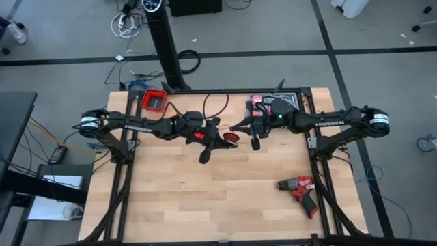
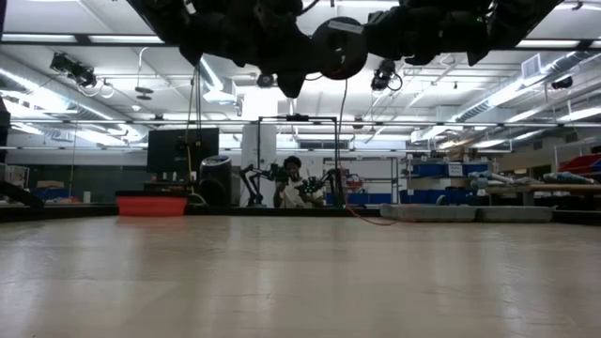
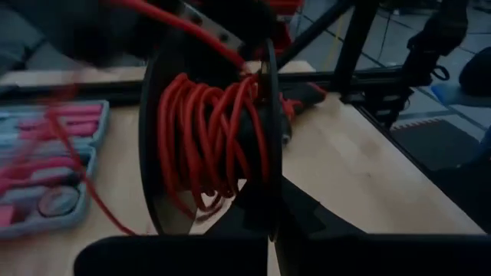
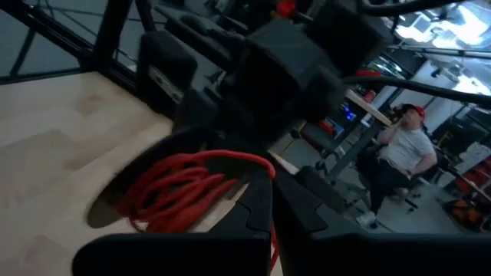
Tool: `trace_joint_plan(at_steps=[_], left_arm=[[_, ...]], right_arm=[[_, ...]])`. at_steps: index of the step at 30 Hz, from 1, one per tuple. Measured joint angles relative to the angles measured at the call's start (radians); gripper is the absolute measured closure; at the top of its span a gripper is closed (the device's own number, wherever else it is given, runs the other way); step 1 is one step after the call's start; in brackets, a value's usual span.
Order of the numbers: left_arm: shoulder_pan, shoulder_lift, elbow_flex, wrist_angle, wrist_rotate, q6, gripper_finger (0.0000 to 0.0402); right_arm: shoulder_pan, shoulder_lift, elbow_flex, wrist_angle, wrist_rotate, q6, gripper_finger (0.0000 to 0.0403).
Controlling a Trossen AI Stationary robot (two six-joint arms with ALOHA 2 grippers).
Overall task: Coil cords
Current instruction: Coil the red wire onto the black spool
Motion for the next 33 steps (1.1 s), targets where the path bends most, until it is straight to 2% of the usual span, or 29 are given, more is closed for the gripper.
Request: trace_joint_plan(at_steps=[8, 15, 21, 33], left_arm=[[-0.003, 0.000, 0.000, 0.040, -0.009, 0.062, 0.0396], [-0.027, 0.011, 0.000, 0.116, 0.050, 0.199, 0.0396], [-0.031, 0.007, 0.000, 0.173, 0.047, 0.253, 0.0396], [-0.034, 0.006, 0.000, 0.249, -0.032, 0.389, 0.0396]], right_arm=[[0.013, 0.006, 0.000, 0.012, -0.004, 0.002, 0.0402], [0.029, 0.096, 0.000, 0.156, -0.046, 0.057, 0.0398], [0.034, 0.129, 0.000, 0.170, -0.055, 0.106, 0.0395], [0.031, 0.129, -0.001, 0.074, -0.088, 0.195, 0.0336]])
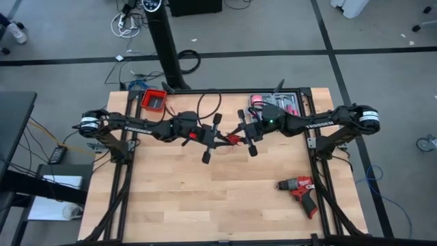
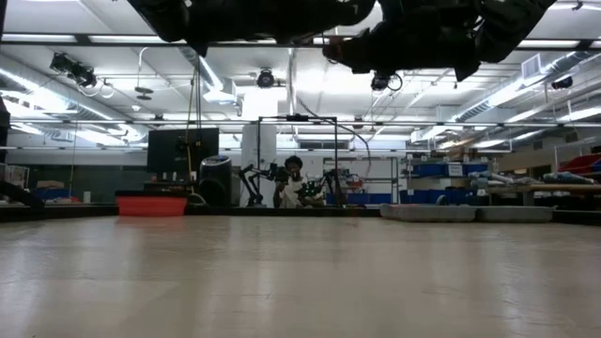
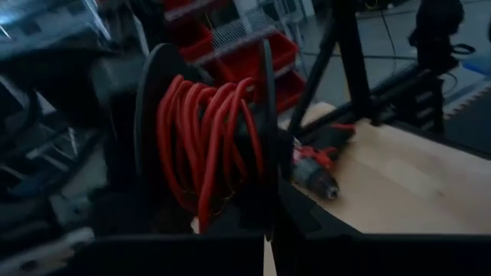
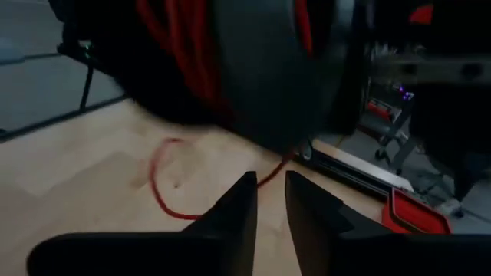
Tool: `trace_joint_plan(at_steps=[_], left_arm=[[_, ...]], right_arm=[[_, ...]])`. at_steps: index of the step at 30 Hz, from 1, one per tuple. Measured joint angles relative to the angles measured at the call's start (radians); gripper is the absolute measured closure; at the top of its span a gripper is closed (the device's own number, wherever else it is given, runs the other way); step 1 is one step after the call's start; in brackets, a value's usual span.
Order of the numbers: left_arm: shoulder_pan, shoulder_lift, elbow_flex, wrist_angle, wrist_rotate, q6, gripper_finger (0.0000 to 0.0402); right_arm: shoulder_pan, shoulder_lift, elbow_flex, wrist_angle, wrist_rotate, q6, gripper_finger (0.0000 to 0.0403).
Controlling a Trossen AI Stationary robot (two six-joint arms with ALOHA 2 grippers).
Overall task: Coil cords
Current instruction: Coil the red wire onto the black spool
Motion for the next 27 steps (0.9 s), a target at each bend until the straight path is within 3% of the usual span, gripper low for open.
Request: trace_joint_plan(at_steps=[11, 27], left_arm=[[0.000, 0.000, 0.000, 0.046, -0.026, 0.003, 0.0396], [0.000, 0.000, 0.000, 0.052, -0.176, 0.082, 0.0396]], right_arm=[[-0.044, 0.000, 0.000, -0.052, -0.075, 0.045, 0.0332], [-0.179, -0.002, 0.000, -0.222, -0.051, 0.251, 0.0337]])
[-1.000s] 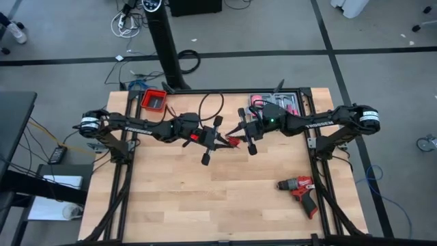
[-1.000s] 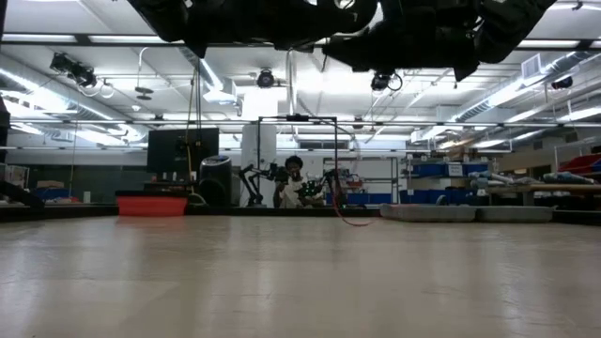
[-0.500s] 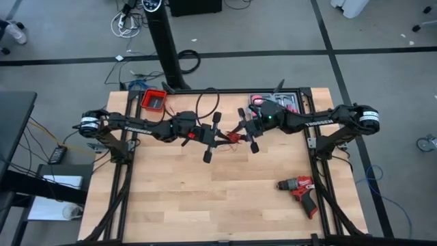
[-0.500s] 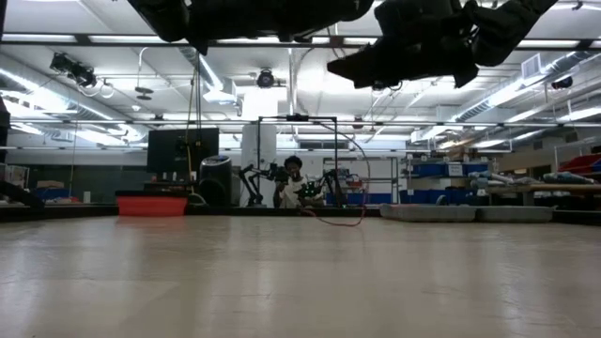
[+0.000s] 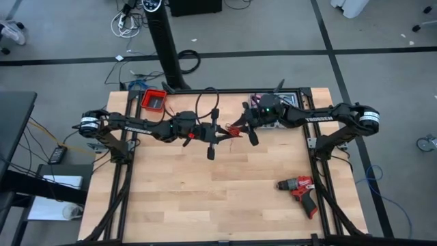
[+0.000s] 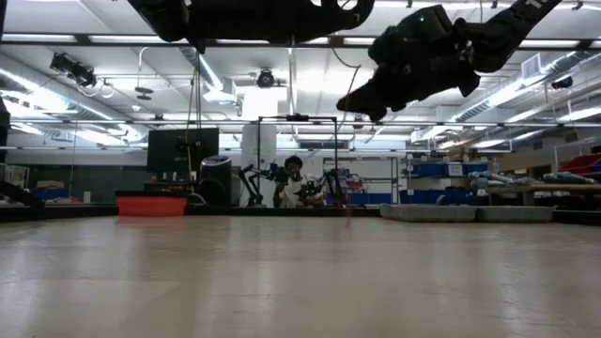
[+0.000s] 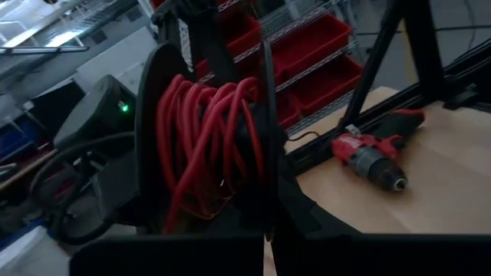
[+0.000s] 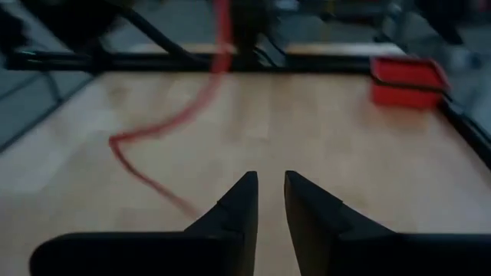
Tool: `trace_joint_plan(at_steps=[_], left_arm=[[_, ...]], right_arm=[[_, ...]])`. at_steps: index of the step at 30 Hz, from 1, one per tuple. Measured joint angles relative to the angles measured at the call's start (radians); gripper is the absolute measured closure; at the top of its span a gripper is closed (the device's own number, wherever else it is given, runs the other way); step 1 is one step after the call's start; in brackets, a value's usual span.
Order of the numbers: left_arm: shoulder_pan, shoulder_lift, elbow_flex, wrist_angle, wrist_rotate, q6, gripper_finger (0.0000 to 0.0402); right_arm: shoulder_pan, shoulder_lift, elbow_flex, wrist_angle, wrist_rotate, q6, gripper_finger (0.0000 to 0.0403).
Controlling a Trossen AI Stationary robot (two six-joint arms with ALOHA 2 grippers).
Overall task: Coil cords
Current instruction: Coil the red wire onto the black spool
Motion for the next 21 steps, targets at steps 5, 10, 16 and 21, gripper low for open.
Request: trace_joint_plan(at_steps=[5, 10, 16, 21], left_arm=[[0.000, 0.000, 0.000, -0.001, -0.040, 0.001, 0.0396], [0.000, 0.000, 0.000, -0.001, -0.060, 0.001, 0.0396], [0.000, 0.000, 0.000, 0.000, -0.073, -0.002, 0.0396], [0.000, 0.001, 0.000, -0.006, -0.073, -0.023, 0.0396]], right_arm=[[-0.011, -0.028, 0.000, -0.118, 0.136, -0.012, 0.0341], [0.048, -0.065, 0.000, -0.205, 0.246, -0.137, 0.0342], [0.111, -0.070, 0.000, -0.208, 0.281, -0.220, 0.0342], [0.120, -0.085, 0.000, -0.225, 0.298, -0.127, 0.0342]])
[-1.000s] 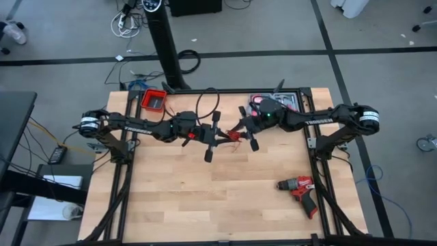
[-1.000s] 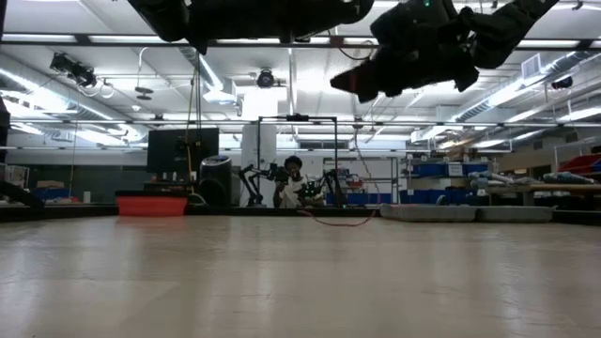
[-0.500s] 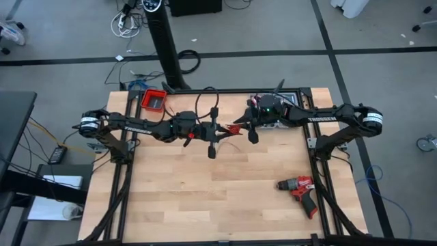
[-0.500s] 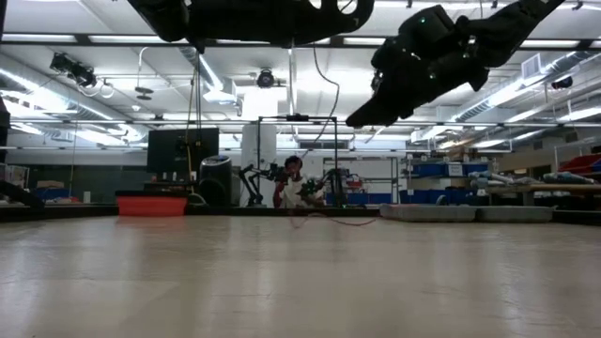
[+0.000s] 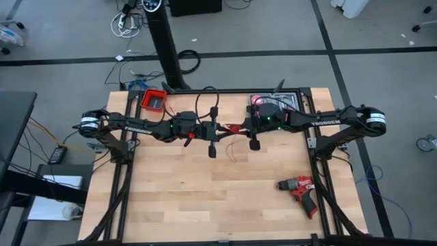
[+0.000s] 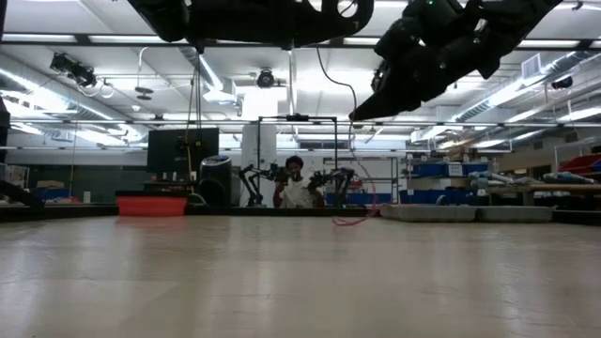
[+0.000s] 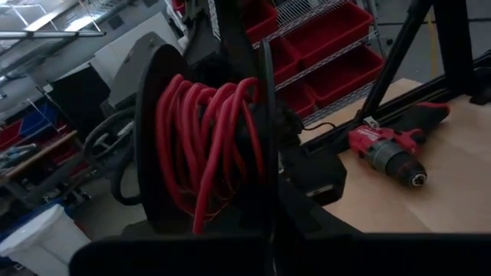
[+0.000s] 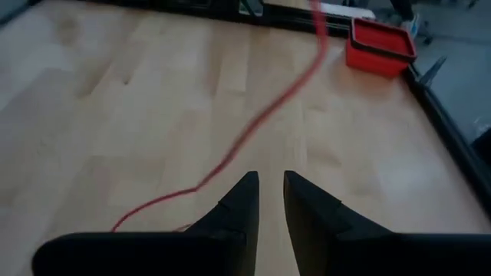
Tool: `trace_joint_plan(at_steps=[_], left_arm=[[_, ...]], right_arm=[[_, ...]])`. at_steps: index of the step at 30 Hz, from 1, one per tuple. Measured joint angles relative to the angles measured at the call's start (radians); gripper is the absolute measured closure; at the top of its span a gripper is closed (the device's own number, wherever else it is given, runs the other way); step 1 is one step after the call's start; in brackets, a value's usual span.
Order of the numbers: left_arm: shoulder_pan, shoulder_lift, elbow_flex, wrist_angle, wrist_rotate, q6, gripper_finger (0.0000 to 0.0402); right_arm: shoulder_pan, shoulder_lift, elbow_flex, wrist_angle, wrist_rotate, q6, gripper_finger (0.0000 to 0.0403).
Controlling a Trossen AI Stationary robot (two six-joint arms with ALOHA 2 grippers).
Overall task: Coil cords
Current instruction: Coil the red wire onto the black spool
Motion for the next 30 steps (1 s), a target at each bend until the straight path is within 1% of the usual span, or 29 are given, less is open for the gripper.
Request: trace_joint_plan(at_steps=[4, 8, 11, 16, 24, 30], left_arm=[[0.000, 0.000, 0.000, 0.004, 0.000, -0.005, 0.0396], [0.000, 0.000, 0.000, 0.004, 0.000, -0.005, 0.0396], [0.000, 0.000, 0.000, 0.003, 0.001, -0.005, 0.0396], [0.000, 0.000, 0.000, 0.003, 0.001, -0.005, 0.0396], [0.000, 0.000, 0.000, 0.000, 0.002, -0.005, 0.0396], [0.000, 0.000, 0.000, -0.006, 0.004, -0.007, 0.0396]], right_arm=[[-0.014, -0.004, 0.000, -0.018, -0.023, 0.090, 0.0341], [-0.032, -0.004, 0.000, -0.047, -0.131, 0.147, 0.0341], [-0.045, -0.004, 0.000, -0.044, -0.163, 0.195, 0.0338], [-0.046, -0.004, 0.000, 0.013, -0.156, 0.240, 0.0322], [-0.007, 0.004, 0.000, 0.046, -0.156, 0.305, 0.0275], [0.029, 0.004, 0.000, 0.077, -0.120, 0.330, 0.0266]])
